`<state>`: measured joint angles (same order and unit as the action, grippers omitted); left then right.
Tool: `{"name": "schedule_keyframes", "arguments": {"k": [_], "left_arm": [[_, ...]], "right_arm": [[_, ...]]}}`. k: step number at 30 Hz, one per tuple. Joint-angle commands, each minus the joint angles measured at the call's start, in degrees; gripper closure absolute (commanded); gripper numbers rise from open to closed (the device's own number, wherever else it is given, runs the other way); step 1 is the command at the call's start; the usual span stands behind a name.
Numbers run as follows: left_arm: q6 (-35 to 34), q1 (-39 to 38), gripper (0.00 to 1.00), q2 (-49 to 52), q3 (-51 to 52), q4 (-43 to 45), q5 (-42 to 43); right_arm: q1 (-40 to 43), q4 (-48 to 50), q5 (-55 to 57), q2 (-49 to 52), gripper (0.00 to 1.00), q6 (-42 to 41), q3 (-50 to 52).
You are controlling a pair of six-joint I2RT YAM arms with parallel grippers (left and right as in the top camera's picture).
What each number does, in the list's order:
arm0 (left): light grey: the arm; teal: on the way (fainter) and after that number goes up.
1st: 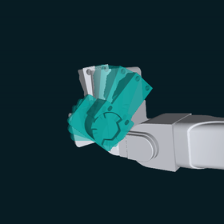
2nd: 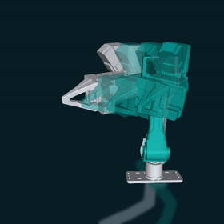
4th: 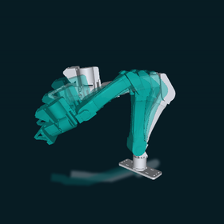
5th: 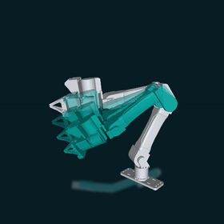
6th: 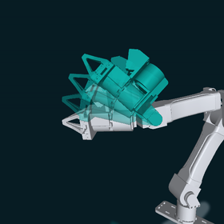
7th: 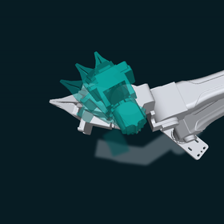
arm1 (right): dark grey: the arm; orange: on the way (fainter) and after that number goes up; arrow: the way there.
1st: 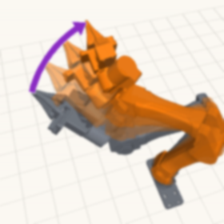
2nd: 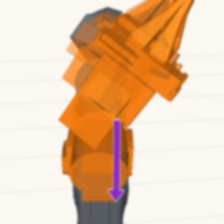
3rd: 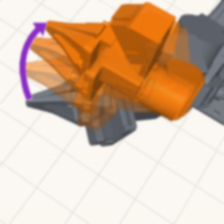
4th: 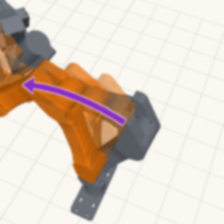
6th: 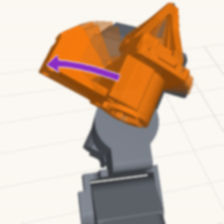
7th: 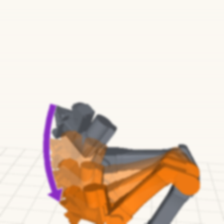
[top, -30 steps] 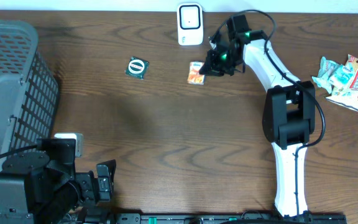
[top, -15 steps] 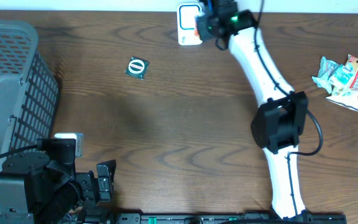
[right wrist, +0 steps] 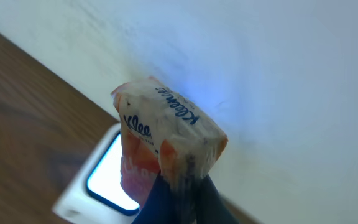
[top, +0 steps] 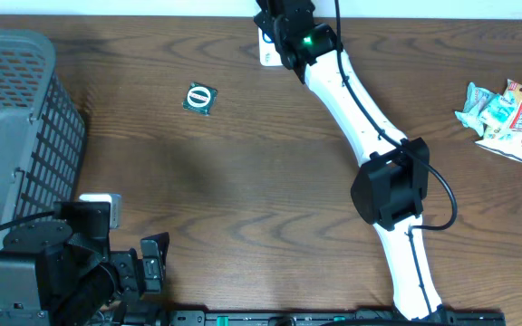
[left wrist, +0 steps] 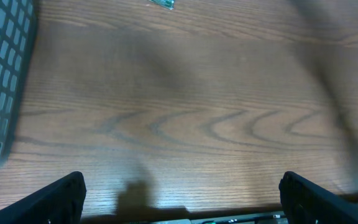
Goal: Scan the item barcode
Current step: 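Hold the orange Kleenex pack up in front of the scanner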
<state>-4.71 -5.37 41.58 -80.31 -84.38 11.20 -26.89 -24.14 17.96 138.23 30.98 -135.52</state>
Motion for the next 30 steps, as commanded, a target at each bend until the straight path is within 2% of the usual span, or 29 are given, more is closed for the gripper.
{"name": "schedule_keyframes", "arguments": {"k": [1, 9, 20, 30], "left_arm": [[-0.3, 0.0, 0.02, 0.1, -0.2, 0.0, -0.5], [-0.3, 0.0, 0.02, 0.1, -0.2, 0.0, -0.5], [-0.3, 0.0, 0.02, 0.1, -0.2, 0.0, -0.5], [-0.3, 0.0, 0.02, 0.1, -0.2, 0.0, -0.6]], "right_arm": [[0.3, 0.8, 1.4, 1.0, 0.99, 16.7, -1.1], [0.2, 0.5, 2.7, 4.3, 0.99, 25.8, -0.9], [1.6, -5.2, 3.1, 5.4, 0.99, 26.7, -0.5], [3.2, -5.6, 3.5, 5.4, 0.99, 26.8, -0.3]]}}
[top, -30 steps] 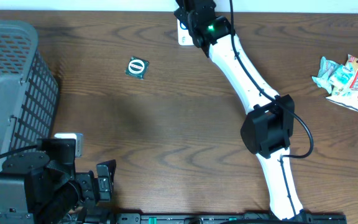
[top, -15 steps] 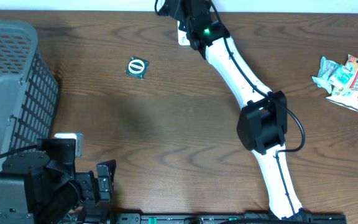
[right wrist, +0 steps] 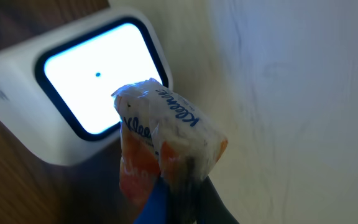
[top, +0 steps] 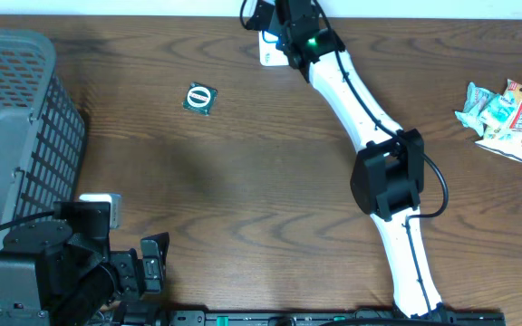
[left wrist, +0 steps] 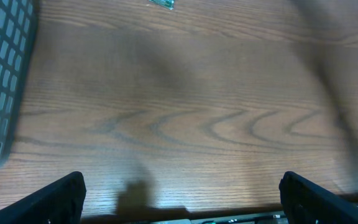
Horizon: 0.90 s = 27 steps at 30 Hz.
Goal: Scan the item barcode
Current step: 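Hold the orange Kleenex pack up in front of the scanner, then carry the orange Kleenex pack right and drop it at the table edge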
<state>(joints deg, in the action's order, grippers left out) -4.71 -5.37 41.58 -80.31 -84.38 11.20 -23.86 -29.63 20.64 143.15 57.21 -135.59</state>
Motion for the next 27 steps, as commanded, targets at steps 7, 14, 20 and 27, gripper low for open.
{"name": "schedule_keyframes", "arguments": {"k": [7, 14, 20, 27], "left_arm": [[-0.3, 0.0, 0.02, 0.1, -0.2, 0.0, -0.5], [-0.3, 0.0, 0.02, 0.1, -0.2, 0.0, -0.6], [-0.3, 0.0, 0.02, 0.1, -0.2, 0.0, -0.5], [-0.3, 0.0, 0.02, 0.1, -0.2, 0.0, -0.6]], "right_arm": [[0.3, 1.2, -2.2, 0.6, 0.99, 0.3, 0.6], [0.2, 1.5, -2.2, 0.9, 0.99, -0.1, 1.2], [0.3, 0.9, -0.1, 0.3, 0.99, -2.6, 1.4], [4.0, -0.5, 4.3, -4.4, 0.99, -12.7, 1.4]]}}
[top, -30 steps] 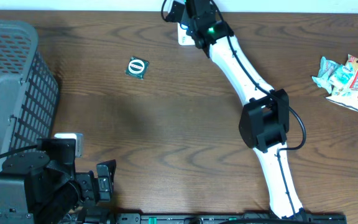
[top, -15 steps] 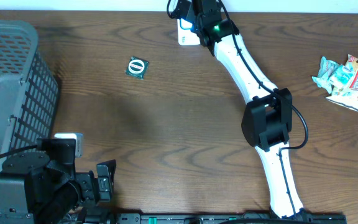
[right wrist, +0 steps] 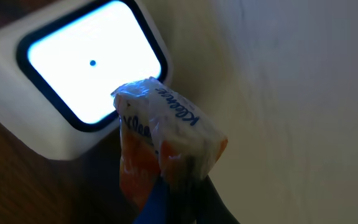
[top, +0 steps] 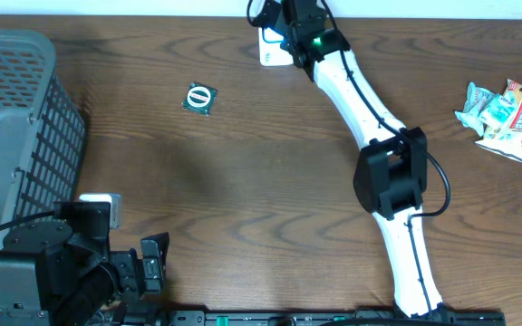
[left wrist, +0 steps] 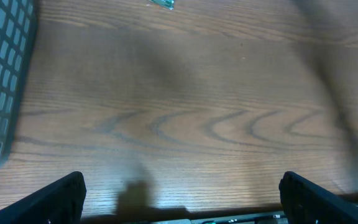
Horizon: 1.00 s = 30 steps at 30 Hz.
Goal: Scan the item barcode
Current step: 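Carry the orange Kleenex pack right and drop it at the table edge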
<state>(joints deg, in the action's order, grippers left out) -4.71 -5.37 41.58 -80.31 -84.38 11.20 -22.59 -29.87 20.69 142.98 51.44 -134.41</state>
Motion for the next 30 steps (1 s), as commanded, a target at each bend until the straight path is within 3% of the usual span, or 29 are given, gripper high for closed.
{"name": "schedule_keyframes", "arguments": {"k": [1, 6, 15, 22, 25, 30], "left_arm": [[-0.3, 0.0, 0.02, 0.1, -0.2, 0.0, -0.6], [-0.3, 0.0, 0.02, 0.1, -0.2, 0.0, -0.5], [-0.3, 0.0, 0.02, 0.1, -0.2, 0.0, -0.5], [-0.3, 0.0, 0.02, 0.1, -0.2, 0.0, -0.6], [-0.3, 0.0, 0.02, 0.1, -0.2, 0.0, -0.5], [-0.3, 0.0, 0.02, 0.1, -0.2, 0.0, -0.5]], "right_arm": [[3.7, -0.6, 5.7, -4.9, 0.99, -9.4, 0.2], [9.8, -9.3, 10.5, -8.4, 0.99, -25.4, 0.2], [25.6, -35.9, 12.0, -10.5, 0.98, -56.4, 0.2], [35.5, -47.6, 11.9, -10.4, 0.99, -78.4, 0.2], [38.6, -49.9, 11.5, -10.4, 0.98, -83.7, 0.2], [42.0, -50.5, 6.1, -10.4, 0.98, -84.6, 0.2]]}}
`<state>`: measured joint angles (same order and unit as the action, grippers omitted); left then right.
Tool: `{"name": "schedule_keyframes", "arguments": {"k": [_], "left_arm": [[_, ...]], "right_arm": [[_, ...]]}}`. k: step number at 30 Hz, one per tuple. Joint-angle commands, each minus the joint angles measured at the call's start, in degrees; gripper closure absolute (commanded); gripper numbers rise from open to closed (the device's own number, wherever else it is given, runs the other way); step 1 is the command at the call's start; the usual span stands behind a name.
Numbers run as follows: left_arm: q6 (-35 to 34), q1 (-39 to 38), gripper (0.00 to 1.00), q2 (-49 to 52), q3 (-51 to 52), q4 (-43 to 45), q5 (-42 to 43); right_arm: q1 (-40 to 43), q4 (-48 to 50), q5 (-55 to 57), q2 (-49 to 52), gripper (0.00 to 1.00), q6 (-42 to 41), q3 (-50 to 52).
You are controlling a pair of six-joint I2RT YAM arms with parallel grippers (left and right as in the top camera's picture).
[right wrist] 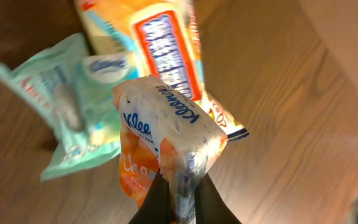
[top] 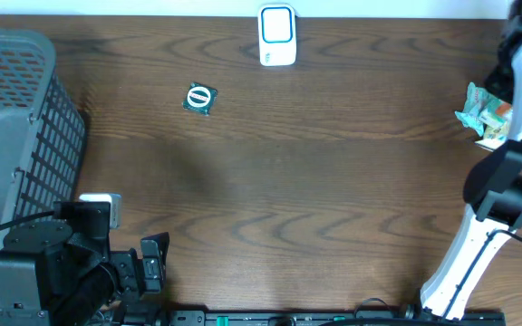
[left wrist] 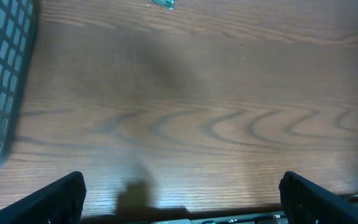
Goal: Scan the item barcode
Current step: 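Carry the orange Kleenex pack right and drop it at the table edge, then move the right gripper left over the dark green tin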
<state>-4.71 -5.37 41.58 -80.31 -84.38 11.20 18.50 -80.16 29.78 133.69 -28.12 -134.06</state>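
My right gripper [right wrist: 178, 190] is shut on an orange and white Kleenex tissue pack [right wrist: 166, 134], pinching its crimped end. It hangs over the snack packets at the table's far right. In the overhead view only the right arm [top: 517, 63] shows, at the right edge, and the pack is hidden there. The white barcode scanner [top: 277, 34] with its blue-lit window stands at the back middle, with nothing in front of it. My left gripper [left wrist: 182, 200] rests open and low at the front left, nothing between its fingers [left wrist: 61, 198].
Under the held pack lie a green packet [right wrist: 73, 112] and a yellow packet with a red and blue label [right wrist: 166, 46]; the pile [top: 478, 109] is partly behind the right arm. A small green round item [top: 200, 98] lies left of the scanner. A grey mesh basket [top: 16, 136] fills the left side.
My right gripper, still shut on the tissue pack, has moved from in front of the scanner at the back middle to the far right, above the pile of packets. The left arm has not moved.
The tissue pack was first held beside the scanner against the wall. At the two later moments it was held right before the scanner's lit window. Now it is held over the packets at the far right. The left gripper stayed open and still throughout.
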Motion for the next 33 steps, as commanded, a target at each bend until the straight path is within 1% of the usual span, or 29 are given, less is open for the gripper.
{"name": "schedule_keyframes", "arguments": {"k": [1, 7, 8, 9, 10, 12, 13, 14, 15, 16, 17, 19, 23, 27, 33], "left_arm": [[-0.3, 0.0, 0.02, 0.1, -0.2, 0.0, -0.5], [-0.3, 0.0, 0.02, 0.1, -0.2, 0.0, -0.5], [-0.3, 0.0, 0.03, 0.1, -0.2, 0.0, -0.5], [-0.3, 0.0, 0.02, 0.1, -0.2, 0.0, -0.5], [-0.3, 0.0, 0.02, 0.1, -0.2, 0.0, -0.6], [-0.3, 0.0, 0.02, 0.1, -0.2, 0.0, -0.5], [-0.3, 0.0, 0.02, 0.1, -0.2, 0.0, -0.6], [-0.3, 0.0, 0.02, 0.1, -0.2, 0.0, -0.5], [-0.3, 0.0, 0.02, 0.1, -0.2, 0.0, -0.5], [-0.3, 0.0, 0.02, 0.1, -0.2, 0.0, -0.5], [-0.3, 0.0, 0.02, 0.1, -0.2, 0.0, -0.5], [-0.3, 0.0, 0.03, 0.1, -0.2, 0.0, -0.5], [-0.3, 0.0, 0.02, 0.1, -0.2, 0.0, -0.6], [-0.3, 0.0, 0.02, 0.1, -0.2, 0.0, -0.6], [-0.3, 0.0, 0.02, 0.1, -0.2, 0.0, -0.5]], "right_arm": [[1.5, -0.2, -4.1, -1.2, 0.98, -5.1, -0.1], [2.9, -0.3, -5.3, -1.1, 0.98, -5.1, 0.0], [3.0, -0.3, -5.3, -1.1, 0.96, -5.0, 0.0], [3.0, -0.3, -5.3, -1.1, 0.90, -5.0, 0.0], [2.9, -0.3, -5.3, -1.1, 0.88, -5.0, -0.1], [3.0, -0.4, -5.3, -1.1, 0.87, -5.0, 0.0], [2.9, -0.5, -5.3, -1.1, 0.83, -5.0, 0.0], [2.9, -0.5, -5.4, -1.1, 0.64, -5.0, 0.0], [2.9, -0.5, -5.9, -1.1, 0.50, -5.0, 0.0], [2.9, -0.5, -6.6, -1.1, 0.40, -5.0, 0.0], [2.8, -0.7, -7.3, -1.1, 0.35, -4.5, 0.0], [2.7, -0.8, -9.9, -1.1, 0.30, -2.6, 0.0], [2.2, -1.6, -16.2, -1.2, 0.24, 1.0, -0.1], [1.6, -1.9, -27.2, -1.2, 0.19, 5.4, -0.1], [-1.7, -0.6, -62.0, -1.2, 0.17, 20.9, -0.1]]}}
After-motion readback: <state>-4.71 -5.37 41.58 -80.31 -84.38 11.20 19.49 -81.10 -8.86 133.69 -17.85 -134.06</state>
